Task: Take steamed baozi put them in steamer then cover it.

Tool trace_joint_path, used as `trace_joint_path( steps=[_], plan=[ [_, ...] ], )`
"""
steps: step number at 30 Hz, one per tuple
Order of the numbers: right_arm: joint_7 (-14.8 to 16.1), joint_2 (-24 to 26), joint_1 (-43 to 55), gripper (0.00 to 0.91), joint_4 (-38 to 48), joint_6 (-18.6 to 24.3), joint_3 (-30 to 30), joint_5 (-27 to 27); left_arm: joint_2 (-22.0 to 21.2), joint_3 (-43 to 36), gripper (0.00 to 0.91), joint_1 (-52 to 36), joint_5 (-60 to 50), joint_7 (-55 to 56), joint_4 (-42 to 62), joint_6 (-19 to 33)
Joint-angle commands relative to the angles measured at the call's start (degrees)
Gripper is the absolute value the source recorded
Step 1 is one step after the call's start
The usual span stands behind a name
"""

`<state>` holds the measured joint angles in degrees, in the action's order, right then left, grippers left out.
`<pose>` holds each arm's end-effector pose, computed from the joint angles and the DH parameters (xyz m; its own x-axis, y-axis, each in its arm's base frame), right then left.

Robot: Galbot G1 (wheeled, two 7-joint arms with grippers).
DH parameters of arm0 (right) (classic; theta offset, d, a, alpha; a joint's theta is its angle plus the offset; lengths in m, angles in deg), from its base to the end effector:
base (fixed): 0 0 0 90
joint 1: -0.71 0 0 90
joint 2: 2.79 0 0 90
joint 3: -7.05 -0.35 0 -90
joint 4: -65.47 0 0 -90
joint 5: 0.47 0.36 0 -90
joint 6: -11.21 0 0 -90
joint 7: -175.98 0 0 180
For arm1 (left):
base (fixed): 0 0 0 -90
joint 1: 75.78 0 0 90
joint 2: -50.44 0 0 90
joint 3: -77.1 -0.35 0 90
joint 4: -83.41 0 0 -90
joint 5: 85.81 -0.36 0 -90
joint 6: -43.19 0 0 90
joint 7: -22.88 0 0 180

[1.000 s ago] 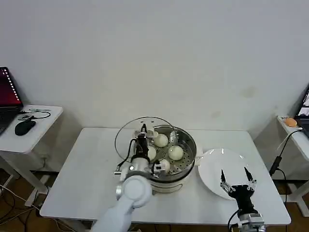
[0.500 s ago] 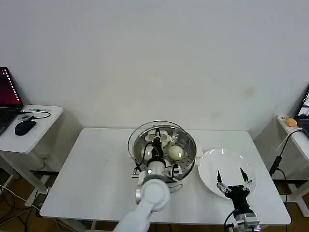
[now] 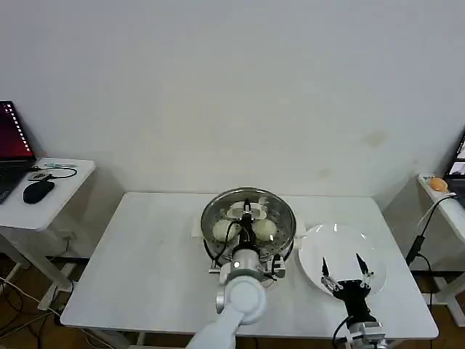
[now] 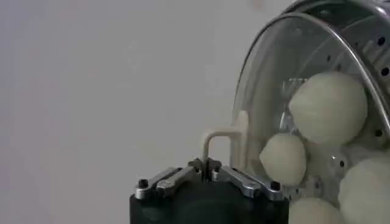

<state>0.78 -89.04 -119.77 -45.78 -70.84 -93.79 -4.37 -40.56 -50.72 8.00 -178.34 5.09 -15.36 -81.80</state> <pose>0.1750 -0.0773 -0.3524 -0.9988 0.0412 0.0259 0.0347 0.9759 -0.2155 0.3110 -0.2233 -0.2591 -0.9969 0.0602 0.0502 0.0538 0.0602 0.9967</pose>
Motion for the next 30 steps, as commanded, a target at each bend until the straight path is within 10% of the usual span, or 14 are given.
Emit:
trace_joint_path(
  steps=[1, 24, 25, 26, 30],
  plan=[
    [0.0, 0.0, 0.0, 0.907, 0.1, 0.2, 0.1, 0.0, -0.9, -0.4, 0.0, 0.5, -0.5, 0.2, 1.2, 0.0],
    [0.1, -0.1, 0.0, 0.907, 0.5, 0.7, 1.2, 0.1, -0.8, 1.7, 0.0, 0.7, -2.2, 2.8, 2.9, 1.4],
    [0.1, -0.1, 0.0, 0.907, 0.5, 0.7, 1.2, 0.1, -0.8, 1.8, 0.725, 0.9, -2.1, 2.9, 2.7, 1.5],
    [0.1, 0.0, 0.0, 0.907, 0.4, 0.6, 1.2, 0.0, -0.8, 1.8, 0.907, 1.1, -1.7, 2.6, 2.3, 1.3],
    [0.1, 0.0, 0.0, 0.907, 0.4, 0.6, 1.4, 0.0, -0.6, 1.7, 0.907, 2.2, -0.4, 1.9, 0.0, 1.0]
  ],
)
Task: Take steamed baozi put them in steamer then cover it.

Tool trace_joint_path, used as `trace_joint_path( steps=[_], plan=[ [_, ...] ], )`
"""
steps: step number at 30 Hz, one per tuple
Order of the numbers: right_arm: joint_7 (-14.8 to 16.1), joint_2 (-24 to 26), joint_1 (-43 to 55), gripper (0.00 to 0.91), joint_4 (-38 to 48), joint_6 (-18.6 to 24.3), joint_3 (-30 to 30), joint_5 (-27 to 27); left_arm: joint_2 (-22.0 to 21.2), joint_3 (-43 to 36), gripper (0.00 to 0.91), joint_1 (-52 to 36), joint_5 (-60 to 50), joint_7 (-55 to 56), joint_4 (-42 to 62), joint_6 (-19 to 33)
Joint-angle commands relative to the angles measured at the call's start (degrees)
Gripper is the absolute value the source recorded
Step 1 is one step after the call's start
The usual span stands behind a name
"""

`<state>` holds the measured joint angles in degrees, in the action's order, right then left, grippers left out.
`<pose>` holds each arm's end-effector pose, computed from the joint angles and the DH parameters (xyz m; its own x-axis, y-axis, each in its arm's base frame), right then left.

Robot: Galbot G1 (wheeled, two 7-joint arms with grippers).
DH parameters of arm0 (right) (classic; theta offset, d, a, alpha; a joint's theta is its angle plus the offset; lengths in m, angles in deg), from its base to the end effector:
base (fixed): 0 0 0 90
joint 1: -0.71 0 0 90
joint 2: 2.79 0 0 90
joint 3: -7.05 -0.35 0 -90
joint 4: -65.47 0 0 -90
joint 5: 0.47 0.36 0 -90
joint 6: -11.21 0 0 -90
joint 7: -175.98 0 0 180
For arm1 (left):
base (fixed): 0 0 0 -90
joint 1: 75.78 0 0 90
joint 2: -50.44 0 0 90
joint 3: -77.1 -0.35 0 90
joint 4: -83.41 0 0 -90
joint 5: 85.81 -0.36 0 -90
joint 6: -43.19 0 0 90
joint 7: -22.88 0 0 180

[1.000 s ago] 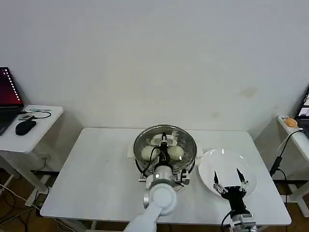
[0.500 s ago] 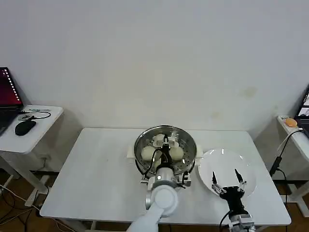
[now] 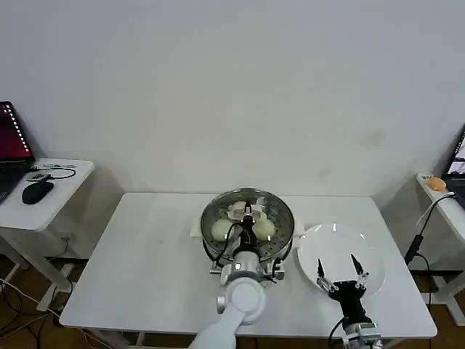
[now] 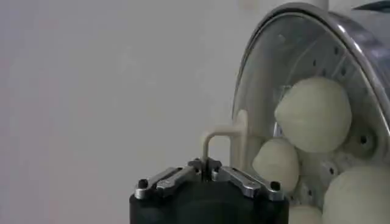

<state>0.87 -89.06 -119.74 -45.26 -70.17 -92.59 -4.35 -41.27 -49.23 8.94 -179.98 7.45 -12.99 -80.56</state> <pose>0.1755 -0.0707 -0.3565 -0.9995 0.0205 0.0250 0.0149 0.9787 -0.2046 0.3149 -0.2211 -0.2756 -0.9981 0.0450 0.0427 0.0439 0.0258 0.9987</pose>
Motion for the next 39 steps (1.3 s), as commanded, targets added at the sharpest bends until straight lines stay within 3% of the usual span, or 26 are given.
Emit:
trace_joint_path(
  steps=[1, 10, 19, 22, 27, 30, 33, 39],
  plan=[
    [0.1, 0.1, 0.0, 0.907, -0.1, -0.1, 0.3, 0.0, 0.4, 0.2, 0.907, 1.5, 1.7, -0.6, -3.0, -0.4],
    [0.1, 0.4, -0.3, 0.907, -0.2, 0.0, 0.3, 0.0, 5.2, -0.6, 0.907, 3.6, 7.4, 0.4, -10.8, -0.8],
    [0.1, 1.3, -0.7, 0.907, -0.3, -0.1, -0.2, 0.4, 16.1, 1.9, 0.907, 10.0, 21.8, 6.8, -25.8, 0.6],
    [0.0, 2.5, -1.1, 0.907, 0.1, 0.0, -0.6, 1.3, 19.2, 8.6, 0.907, 14.1, 34.4, 13.6, -31.2, 5.9],
    [-0.3, 3.2, -1.9, 0.907, -1.0, -0.9, -0.7, 4.6, 21.4, 25.3, 0.907, 24.6, 76.6, 30.2, -32.0, 24.7],
    [-0.1, 4.1, -3.1, 0.907, -1.5, -1.0, -0.4, 5.4, 20.0, 33.6, 0.907, 30.5, 99.8, 30.9, -30.4, 30.4],
    [0.2, 5.0, -5.0, 0.907, -2.4, -1.3, 0.1, 6.4, 19.3, 37.8, 0.907, 34.7, 103.4, 31.5, -27.3, 39.1],
    [0.9, 7.0, -8.7, 0.907, -5.6, -2.9, 0.1, 8.7, 18.7, 40.7, 0.907, 43.9, 105.3, 31.0, -28.9, 36.8]
  ],
)
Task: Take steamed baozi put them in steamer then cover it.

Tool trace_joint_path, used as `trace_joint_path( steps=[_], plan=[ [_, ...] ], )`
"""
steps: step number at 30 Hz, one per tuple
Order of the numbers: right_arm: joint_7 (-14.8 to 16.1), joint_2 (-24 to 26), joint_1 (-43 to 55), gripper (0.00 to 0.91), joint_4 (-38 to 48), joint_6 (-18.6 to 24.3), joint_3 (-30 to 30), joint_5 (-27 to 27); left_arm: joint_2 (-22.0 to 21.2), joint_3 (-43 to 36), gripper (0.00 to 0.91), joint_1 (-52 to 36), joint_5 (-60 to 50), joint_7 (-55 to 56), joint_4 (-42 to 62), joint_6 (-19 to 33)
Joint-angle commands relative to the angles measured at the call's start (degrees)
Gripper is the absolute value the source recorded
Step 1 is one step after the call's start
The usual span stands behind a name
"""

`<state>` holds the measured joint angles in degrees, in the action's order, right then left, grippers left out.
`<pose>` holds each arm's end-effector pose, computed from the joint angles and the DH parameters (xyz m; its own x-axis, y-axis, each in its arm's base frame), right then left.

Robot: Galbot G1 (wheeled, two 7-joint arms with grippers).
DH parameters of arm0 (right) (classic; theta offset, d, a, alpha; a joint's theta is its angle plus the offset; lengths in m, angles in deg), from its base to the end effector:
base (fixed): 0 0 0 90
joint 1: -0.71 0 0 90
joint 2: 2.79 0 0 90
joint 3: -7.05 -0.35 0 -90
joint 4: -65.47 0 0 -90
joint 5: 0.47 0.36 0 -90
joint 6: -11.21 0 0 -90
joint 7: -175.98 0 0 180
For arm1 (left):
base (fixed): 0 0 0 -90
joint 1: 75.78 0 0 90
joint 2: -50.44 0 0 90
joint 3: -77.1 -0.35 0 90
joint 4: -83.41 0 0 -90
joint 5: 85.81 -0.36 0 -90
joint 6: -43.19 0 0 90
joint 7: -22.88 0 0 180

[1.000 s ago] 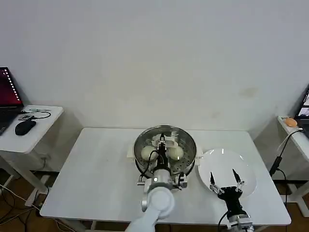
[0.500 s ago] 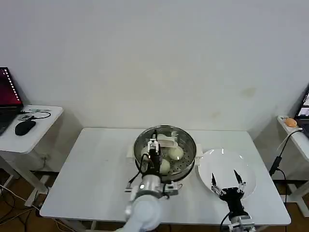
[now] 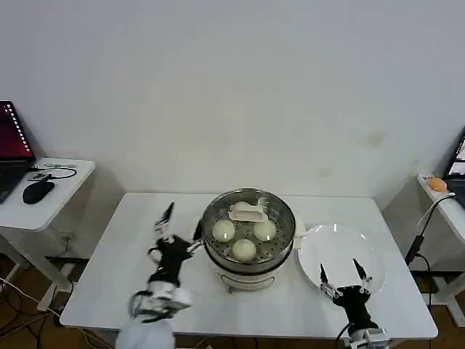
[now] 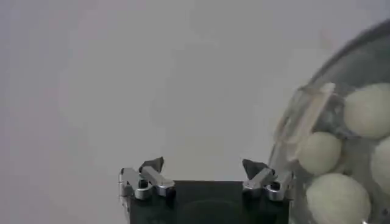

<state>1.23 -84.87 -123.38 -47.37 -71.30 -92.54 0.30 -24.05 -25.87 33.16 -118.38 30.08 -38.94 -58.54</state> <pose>0.1585 -0.0837 -0.3495 -0.9979 -0.0153 0.0635 -0.0271 0.9818 -0.1879 0.2252 -0.0237 -0.2569 -0.9890 0.1040 -0.1054 0.0086 0.7510 0.6603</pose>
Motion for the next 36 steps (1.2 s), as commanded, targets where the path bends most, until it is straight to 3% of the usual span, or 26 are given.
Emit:
trace_joint_path(
  steps=[1, 3, 12, 36],
  plan=[
    [0.7, 3.2, -5.6, 0.907, -3.8, -2.3, -0.2, 4.8, 1.1, 17.6, 0.907, 21.0, 43.4, 8.2, -3.2, 15.0],
    [0.8, 3.9, -6.7, 0.907, -4.5, -3.9, -0.3, 7.3, 0.2, 18.1, 0.907, 23.7, 42.4, 8.2, -3.1, 15.9],
    [1.0, 6.1, -9.6, 0.907, -7.2, -7.7, -1.0, 8.9, -1.7, 18.7, 0.907, 30.9, 37.0, 7.4, -2.0, 17.9],
    [0.7, 5.8, -10.5, 0.907, -6.7, -6.6, 2.7, 7.5, -3.8, 15.5, 0.907, 31.3, 33.0, 4.6, -0.3, 17.1]
  ],
)
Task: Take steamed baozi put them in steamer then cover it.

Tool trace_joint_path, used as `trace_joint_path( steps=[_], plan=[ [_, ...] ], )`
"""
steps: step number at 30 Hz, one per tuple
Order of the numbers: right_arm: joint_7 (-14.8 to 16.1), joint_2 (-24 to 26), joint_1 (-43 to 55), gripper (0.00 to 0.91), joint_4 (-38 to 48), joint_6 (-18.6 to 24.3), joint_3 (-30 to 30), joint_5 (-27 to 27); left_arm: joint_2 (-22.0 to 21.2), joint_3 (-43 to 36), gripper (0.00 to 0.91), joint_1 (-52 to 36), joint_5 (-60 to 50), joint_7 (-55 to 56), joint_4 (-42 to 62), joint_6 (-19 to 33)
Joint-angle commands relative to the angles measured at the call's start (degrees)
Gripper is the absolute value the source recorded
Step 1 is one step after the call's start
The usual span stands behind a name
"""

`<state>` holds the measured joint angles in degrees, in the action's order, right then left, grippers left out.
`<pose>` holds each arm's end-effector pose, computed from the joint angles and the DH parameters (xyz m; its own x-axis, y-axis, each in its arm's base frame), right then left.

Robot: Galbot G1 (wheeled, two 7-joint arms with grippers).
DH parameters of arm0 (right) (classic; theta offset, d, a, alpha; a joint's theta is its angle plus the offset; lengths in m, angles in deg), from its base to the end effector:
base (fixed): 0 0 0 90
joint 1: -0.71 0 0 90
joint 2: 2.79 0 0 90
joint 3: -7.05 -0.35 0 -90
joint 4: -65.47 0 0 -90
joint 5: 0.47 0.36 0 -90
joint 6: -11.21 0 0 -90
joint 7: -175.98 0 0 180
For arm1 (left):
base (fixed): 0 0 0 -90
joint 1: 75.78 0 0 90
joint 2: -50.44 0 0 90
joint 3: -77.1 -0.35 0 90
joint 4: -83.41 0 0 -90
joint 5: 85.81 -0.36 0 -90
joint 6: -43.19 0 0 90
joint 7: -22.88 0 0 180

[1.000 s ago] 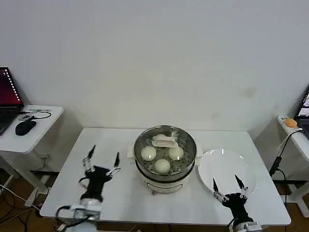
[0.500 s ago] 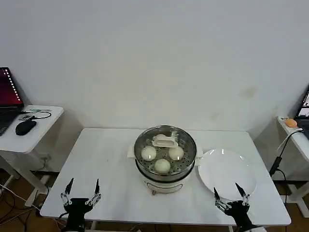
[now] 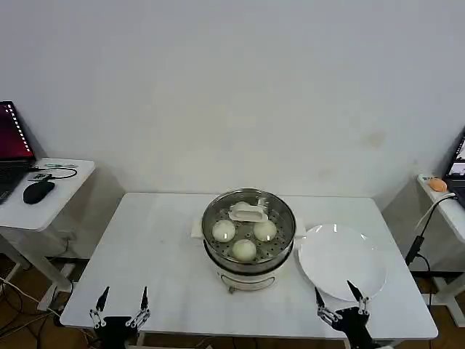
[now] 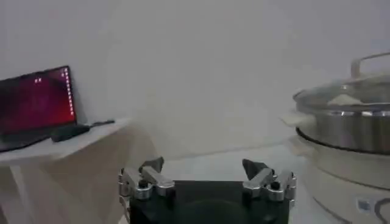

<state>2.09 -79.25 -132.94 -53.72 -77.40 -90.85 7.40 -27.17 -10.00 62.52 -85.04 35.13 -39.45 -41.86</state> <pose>0.1152 -0.0828 -0.3303 -0.9690 -0.1063 0.2229 -0.1331 0.9851 -0.1089 0.0906 0.0481 -0.3238 -0.9823 -0.1183 0.1451 -0.0874 0.9753 0.2030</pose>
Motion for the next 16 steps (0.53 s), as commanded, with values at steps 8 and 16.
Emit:
trace_joint_path(
  steps=[8, 16],
  plan=[
    [-1.0, 1.9, -2.1, 0.907, -1.4, -3.0, 1.3, 3.6, 0.0, -0.1, 0.907, 2.5, 0.0, -0.7, -0.5, -1.1],
    [-1.3, 3.6, -2.1, 0.907, -1.7, -4.2, 2.2, 4.9, 0.7, -0.1, 0.907, 3.6, -0.6, -1.6, -1.1, -1.8]
  ],
)
